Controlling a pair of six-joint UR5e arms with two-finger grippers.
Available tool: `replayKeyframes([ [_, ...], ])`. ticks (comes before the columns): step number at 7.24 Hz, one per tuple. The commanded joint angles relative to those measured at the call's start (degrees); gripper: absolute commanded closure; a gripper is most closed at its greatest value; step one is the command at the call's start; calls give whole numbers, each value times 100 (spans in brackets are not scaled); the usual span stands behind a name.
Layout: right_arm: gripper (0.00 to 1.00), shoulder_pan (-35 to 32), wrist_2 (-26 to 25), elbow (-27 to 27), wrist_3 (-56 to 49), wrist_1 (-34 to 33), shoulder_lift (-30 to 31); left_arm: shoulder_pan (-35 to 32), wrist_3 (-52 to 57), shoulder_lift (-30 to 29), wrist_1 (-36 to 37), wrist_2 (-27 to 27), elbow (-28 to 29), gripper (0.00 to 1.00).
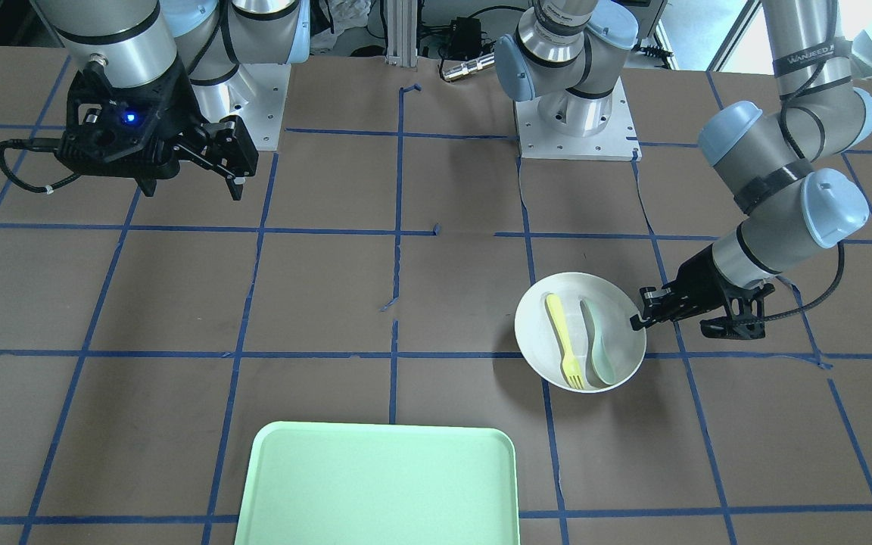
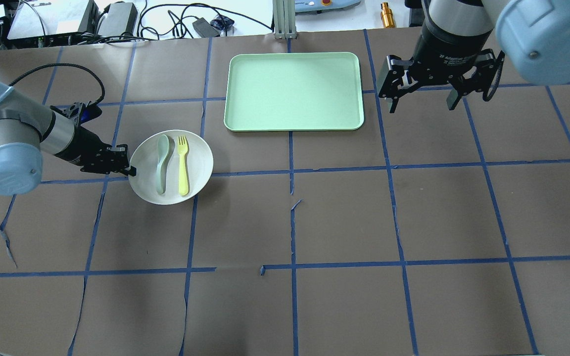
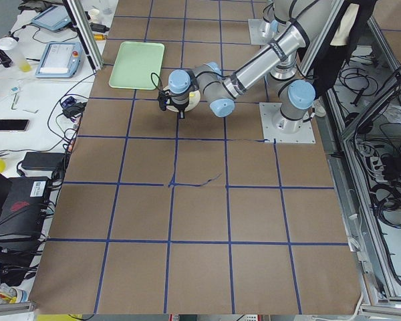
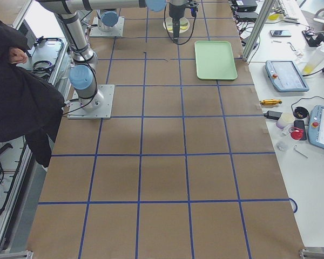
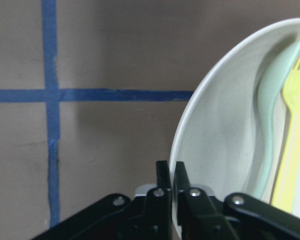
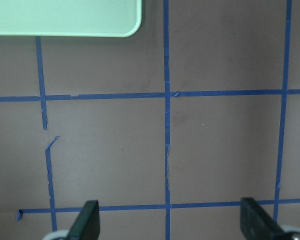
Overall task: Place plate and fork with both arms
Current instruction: 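Lift the plate with the left gripper and carry it onto the green tray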
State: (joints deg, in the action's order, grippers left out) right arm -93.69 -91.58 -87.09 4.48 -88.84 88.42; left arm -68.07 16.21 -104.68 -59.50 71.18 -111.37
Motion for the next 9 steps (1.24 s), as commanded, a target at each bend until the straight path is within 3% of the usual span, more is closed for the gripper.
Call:
replayKeyframes([
  [1,0,0,0,0,0,-2,0,-792,-635,-559,-78,-209,1050,100],
  [2,0,0,0,0,0,-2,0,-952,-654,-971,-209,-523,1569,100],
  [5,0,0,0,0,0,6,0,-1796,-952,-2185,-568,-456,3327,100],
  [9,0,-9,0,0,9,6,0,-2473,-1628,-3407,-641,-183,4867,100],
])
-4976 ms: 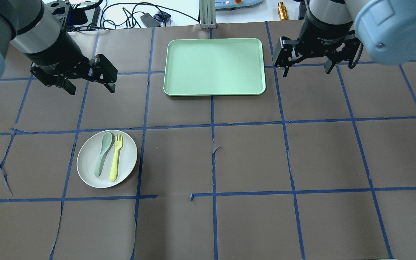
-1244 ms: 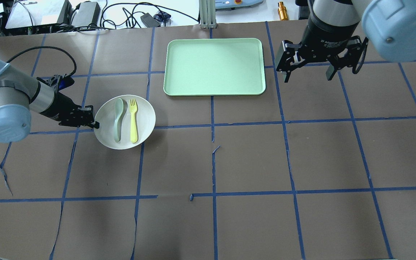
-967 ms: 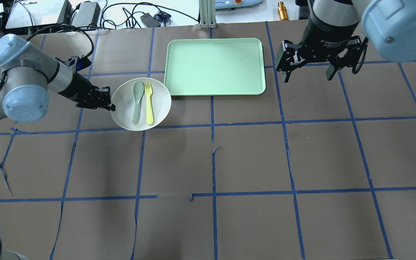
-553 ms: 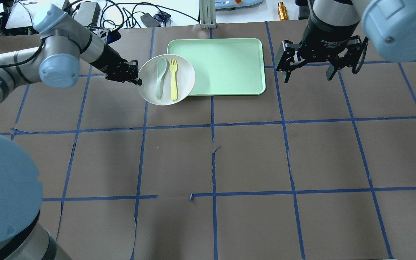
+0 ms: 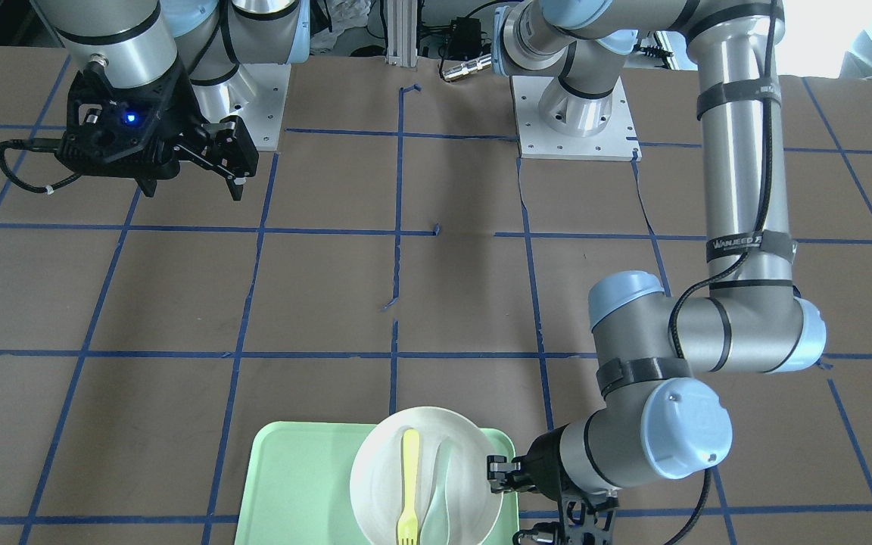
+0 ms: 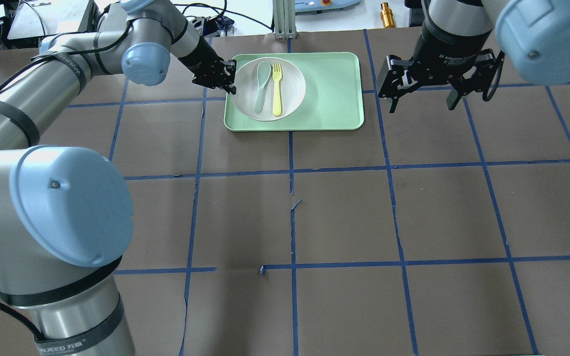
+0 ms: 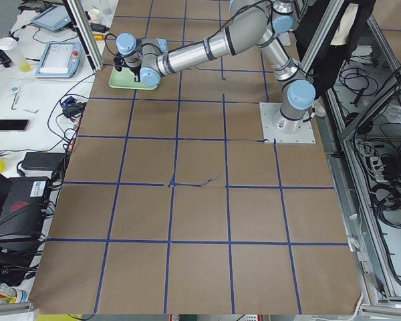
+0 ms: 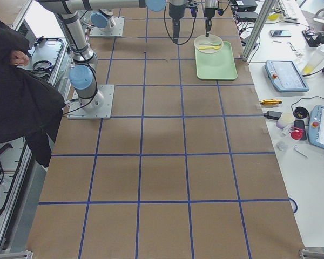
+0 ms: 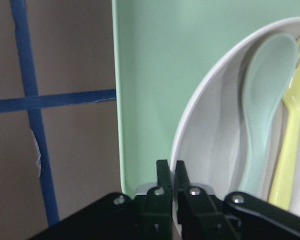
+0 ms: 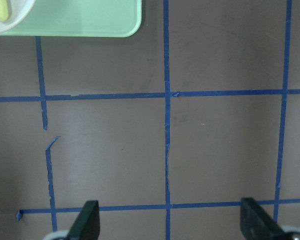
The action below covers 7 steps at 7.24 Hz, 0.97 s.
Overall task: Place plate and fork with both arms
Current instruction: 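Lift the plate with the left gripper and carry it onto the green tray, then lower the plate onto the tray and open the left gripper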
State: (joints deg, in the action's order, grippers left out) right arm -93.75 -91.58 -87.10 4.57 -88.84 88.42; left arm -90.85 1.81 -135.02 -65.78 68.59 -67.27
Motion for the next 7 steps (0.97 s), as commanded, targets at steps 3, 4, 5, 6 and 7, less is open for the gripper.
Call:
replayKeyframes([
  [3,0,-3,0,0,0,7,0,-337,-303,-674,-5,93,671,100],
  [4,0,-3,0,0,0,7,0,-337,-312,-683,-5,93,671,100],
  [5,0,-3,0,0,0,-2,0,-337,-382,-692,39,93,671,100],
  [6,0,-3,0,0,0,7,0,-337,-513,-701,135,84,637,61],
  [7,0,-3,0,0,0,-2,0,-337,-532,-683,188,67,558,29],
])
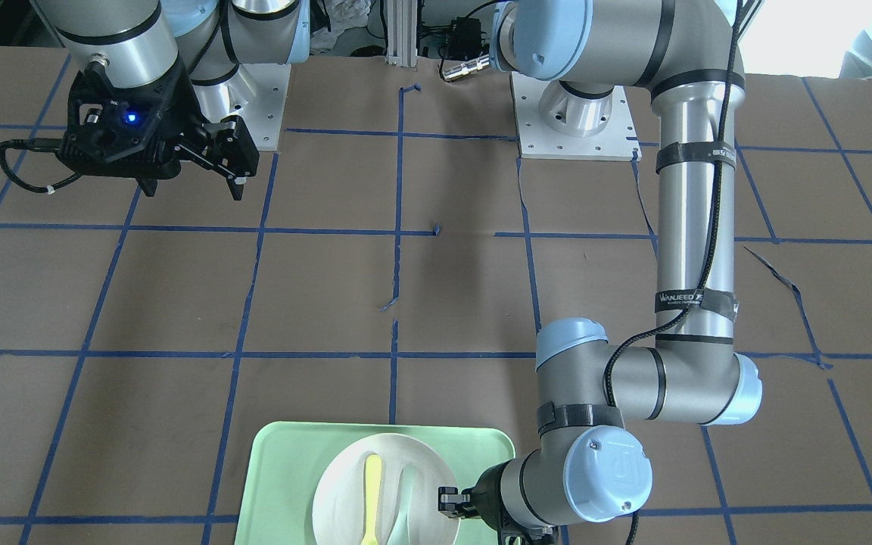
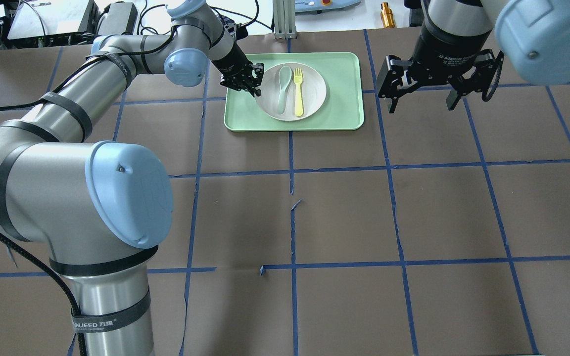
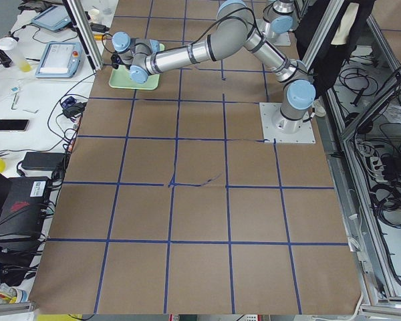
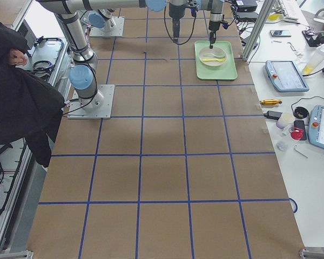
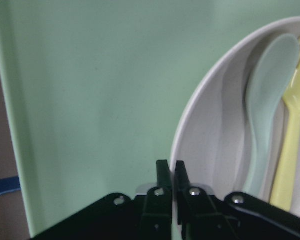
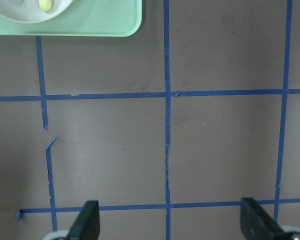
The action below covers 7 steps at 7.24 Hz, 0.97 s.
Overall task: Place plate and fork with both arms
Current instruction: 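Lower the plate onto the tray and open the left gripper, then raise the left gripper and draw it back from the tray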
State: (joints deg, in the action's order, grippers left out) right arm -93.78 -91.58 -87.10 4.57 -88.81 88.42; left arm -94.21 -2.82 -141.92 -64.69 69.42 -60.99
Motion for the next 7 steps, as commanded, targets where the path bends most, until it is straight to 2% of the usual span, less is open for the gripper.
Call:
replayKeyframes([
  [1,0,0,0,0,0,-5,0,0,-8,93,140,-17,-176,15],
  [2,0,0,0,0,0,-5,0,8,18,355,141,18,-333,6],
  [3,0,0,0,0,-9,-5,0,52,27,732,36,314,-544,0],
  [5,0,0,0,0,0,-5,0,114,62,1776,-150,797,-1682,0],
  [6,0,0,0,0,0,-5,0,123,63,2460,-228,1488,-2280,0],
  [7,0,0,0,0,0,-5,0,97,28,3076,-324,1512,-2704,0],
])
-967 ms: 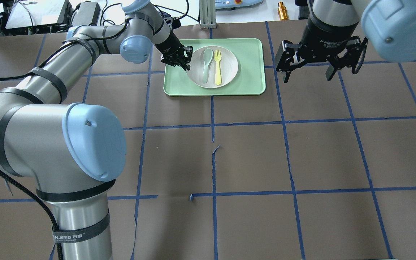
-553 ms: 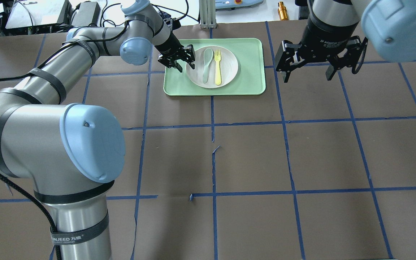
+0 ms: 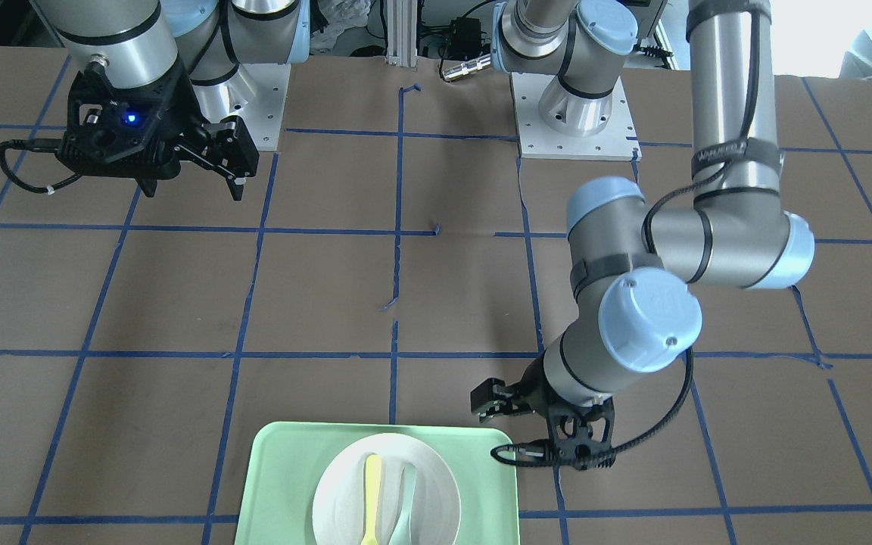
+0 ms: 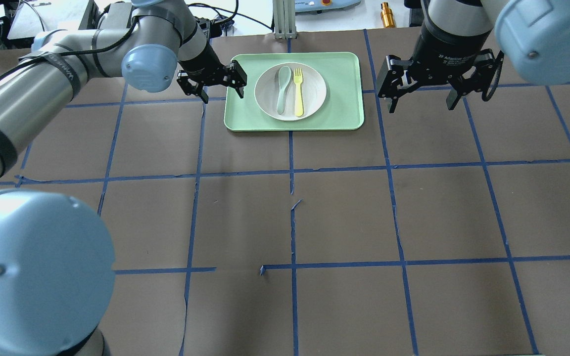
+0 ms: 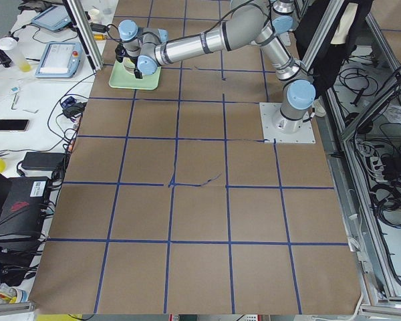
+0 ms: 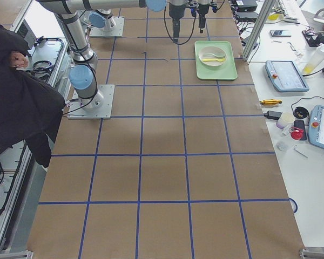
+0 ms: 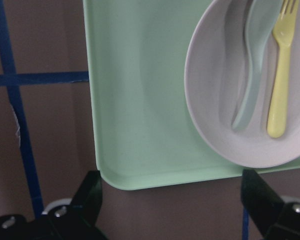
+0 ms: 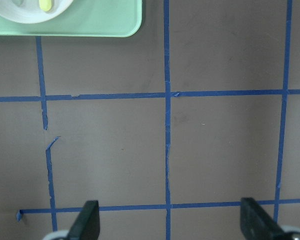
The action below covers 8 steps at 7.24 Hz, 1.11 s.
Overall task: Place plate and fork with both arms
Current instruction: 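Raise the left gripper and draw it back from the tray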
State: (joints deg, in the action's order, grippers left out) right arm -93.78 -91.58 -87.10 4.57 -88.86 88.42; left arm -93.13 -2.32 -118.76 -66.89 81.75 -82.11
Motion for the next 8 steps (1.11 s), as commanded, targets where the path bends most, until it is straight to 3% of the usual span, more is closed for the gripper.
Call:
replayKeyframes([
  [1,0,0,0,0,0,0,0,-39,-75,1393,-218,341,-917,0],
  [4,0,0,0,0,-8,0,0,-39,3,2680,-1647,324,-791,0],
  [5,0,0,0,0,-9,0,0,-48,12,2839,-2113,315,-589,0],
  [7,0,-9,0,0,0,-9,0,-48,57,2911,-2144,787,-736,0],
  [8,0,-9,0,0,0,-9,0,-48,-13,2824,-2135,729,-745,0],
])
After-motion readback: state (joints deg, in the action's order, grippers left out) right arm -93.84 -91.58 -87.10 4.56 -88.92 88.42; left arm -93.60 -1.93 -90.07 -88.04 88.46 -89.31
